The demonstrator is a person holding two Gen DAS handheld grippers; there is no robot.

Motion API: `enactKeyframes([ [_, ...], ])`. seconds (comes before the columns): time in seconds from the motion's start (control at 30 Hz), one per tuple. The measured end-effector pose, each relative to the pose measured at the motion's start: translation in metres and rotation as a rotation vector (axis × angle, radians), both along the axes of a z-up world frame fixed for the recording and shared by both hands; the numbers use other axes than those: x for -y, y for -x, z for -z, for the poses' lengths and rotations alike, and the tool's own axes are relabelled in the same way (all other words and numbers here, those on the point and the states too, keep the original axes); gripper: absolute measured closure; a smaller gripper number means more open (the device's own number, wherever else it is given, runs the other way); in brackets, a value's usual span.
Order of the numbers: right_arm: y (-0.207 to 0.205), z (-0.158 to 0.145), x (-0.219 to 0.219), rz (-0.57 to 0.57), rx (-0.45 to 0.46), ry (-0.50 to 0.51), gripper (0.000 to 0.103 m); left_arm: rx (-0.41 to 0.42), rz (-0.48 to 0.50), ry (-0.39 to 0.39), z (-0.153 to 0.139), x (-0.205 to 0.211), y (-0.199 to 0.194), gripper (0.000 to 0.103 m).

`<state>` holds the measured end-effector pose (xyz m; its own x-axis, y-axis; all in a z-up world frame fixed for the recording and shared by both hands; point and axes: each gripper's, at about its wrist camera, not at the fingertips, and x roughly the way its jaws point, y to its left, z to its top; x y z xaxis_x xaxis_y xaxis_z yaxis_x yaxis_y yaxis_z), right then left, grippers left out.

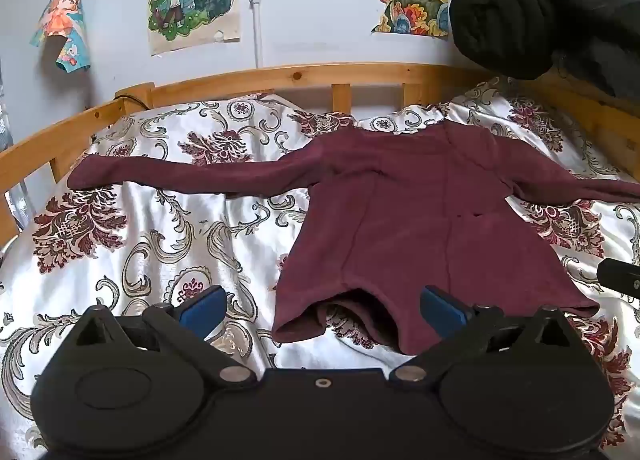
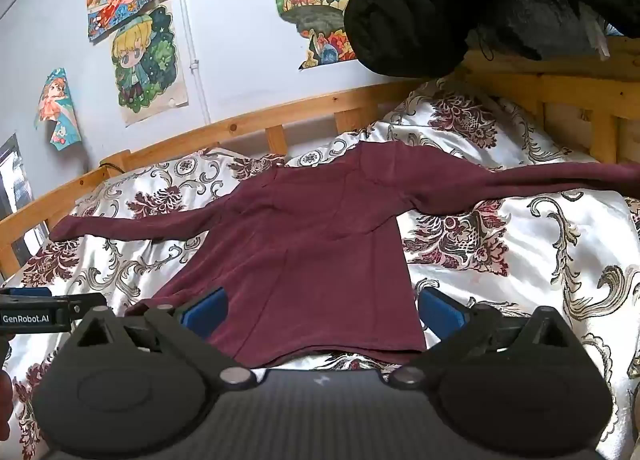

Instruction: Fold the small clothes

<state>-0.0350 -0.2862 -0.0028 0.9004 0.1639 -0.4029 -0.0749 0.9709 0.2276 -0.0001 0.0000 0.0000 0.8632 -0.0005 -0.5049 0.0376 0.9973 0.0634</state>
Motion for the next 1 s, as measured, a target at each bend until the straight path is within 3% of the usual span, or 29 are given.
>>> enactKeyframes([
  [1.0, 0.001, 0.001, 0.001, 0.003, -0.014, -0.008, 0.0, -0.025, -0.001, 0.036, 0.005, -0.004, -0.001, 0.001],
])
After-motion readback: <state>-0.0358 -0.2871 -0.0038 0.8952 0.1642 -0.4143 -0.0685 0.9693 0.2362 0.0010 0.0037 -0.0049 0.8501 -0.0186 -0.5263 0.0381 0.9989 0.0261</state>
